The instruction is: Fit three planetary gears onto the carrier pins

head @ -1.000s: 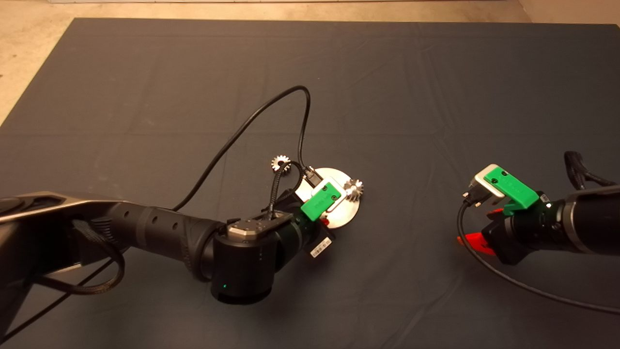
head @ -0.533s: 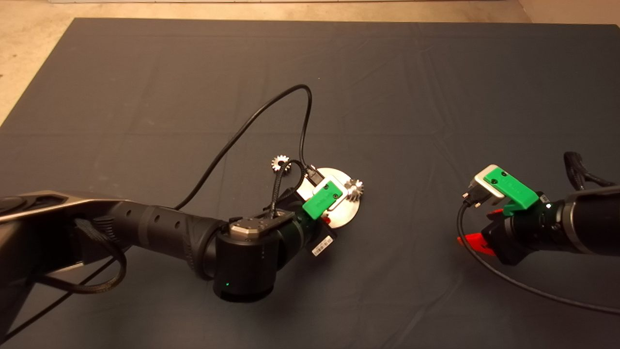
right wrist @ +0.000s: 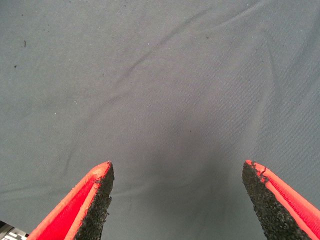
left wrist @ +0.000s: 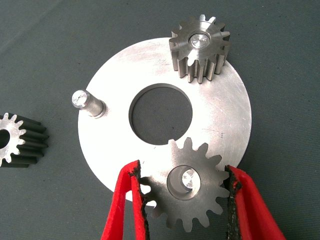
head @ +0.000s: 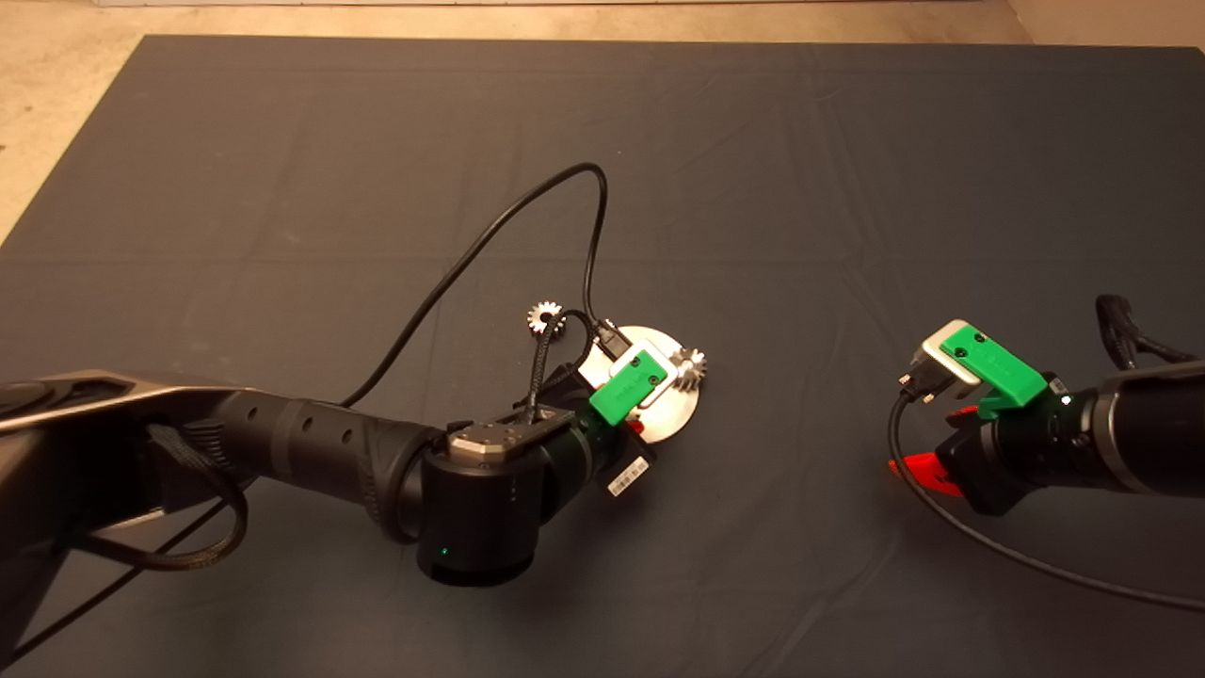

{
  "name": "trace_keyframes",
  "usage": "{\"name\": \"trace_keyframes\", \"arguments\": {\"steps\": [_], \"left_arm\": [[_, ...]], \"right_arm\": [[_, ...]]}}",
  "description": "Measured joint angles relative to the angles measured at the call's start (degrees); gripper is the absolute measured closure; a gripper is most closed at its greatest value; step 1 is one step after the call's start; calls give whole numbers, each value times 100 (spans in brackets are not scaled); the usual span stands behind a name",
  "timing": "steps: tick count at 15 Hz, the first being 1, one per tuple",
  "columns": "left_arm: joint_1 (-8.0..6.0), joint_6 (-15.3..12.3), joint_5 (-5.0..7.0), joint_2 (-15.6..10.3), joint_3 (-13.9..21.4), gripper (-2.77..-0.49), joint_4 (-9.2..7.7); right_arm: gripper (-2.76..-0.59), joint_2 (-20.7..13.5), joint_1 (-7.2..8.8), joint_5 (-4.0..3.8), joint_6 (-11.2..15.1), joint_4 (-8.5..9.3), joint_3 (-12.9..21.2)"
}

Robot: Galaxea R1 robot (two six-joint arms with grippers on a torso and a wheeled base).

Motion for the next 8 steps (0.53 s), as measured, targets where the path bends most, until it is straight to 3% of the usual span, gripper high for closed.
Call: {"name": "trace_keyframes", "arguments": {"steps": [8], "left_arm": [[35,-9,1,2,22,-60,57]], "right_arm": [[-189,0,1,0,0,0,0]]}}
